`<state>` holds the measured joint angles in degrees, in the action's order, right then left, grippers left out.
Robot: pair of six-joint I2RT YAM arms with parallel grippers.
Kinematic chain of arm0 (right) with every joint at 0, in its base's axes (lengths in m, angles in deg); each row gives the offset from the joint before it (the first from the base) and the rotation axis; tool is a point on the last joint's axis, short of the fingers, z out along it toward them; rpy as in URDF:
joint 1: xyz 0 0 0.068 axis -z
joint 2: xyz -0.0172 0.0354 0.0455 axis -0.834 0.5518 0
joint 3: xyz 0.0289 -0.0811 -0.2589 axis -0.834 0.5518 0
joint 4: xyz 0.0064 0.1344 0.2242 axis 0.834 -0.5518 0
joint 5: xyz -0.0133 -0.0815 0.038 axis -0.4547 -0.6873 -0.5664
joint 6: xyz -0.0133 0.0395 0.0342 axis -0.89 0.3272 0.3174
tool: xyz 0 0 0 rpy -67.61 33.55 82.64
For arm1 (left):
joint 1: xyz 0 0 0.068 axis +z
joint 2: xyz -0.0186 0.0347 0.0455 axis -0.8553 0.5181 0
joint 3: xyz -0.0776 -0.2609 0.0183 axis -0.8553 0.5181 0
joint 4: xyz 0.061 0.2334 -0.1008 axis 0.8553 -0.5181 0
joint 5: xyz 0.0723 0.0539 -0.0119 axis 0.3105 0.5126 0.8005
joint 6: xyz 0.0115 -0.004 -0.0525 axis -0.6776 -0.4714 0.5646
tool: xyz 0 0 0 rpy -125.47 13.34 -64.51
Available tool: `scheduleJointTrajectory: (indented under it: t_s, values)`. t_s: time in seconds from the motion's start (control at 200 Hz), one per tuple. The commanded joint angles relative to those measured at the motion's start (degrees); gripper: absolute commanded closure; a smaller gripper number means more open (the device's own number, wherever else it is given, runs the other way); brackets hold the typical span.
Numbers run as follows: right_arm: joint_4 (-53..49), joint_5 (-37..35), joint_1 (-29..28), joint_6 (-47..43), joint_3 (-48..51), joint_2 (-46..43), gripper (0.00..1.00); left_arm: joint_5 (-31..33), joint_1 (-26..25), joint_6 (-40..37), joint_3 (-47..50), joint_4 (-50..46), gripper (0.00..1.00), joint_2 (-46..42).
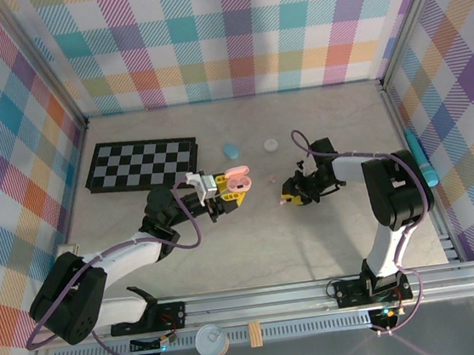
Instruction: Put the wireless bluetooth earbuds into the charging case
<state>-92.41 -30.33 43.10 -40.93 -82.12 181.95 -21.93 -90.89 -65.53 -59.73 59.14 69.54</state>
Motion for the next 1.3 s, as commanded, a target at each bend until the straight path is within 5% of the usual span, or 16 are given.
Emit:
scheduleJointTrajectory:
  t_s: [0.0,0.435,1.295]
  values:
    - [0.2,-0.27,-0.55,-0.67,-1.08,-0.64,0.69,-1.55,0.81,-1.34,0.55,1.89,0.7,-1.01]
    - [1.98,1.25,-1.14,-0.04,-1.55,0.34,0.69,-1.67,0.81,-1.37,0.6,2.32,0.7,-0.74]
    - [-15.69,-14.95,-8.54,-8.79,-11.1,3.91,0.73,-1.83,0.9,-1.63,0.33,2.2,0.71,-0.48]
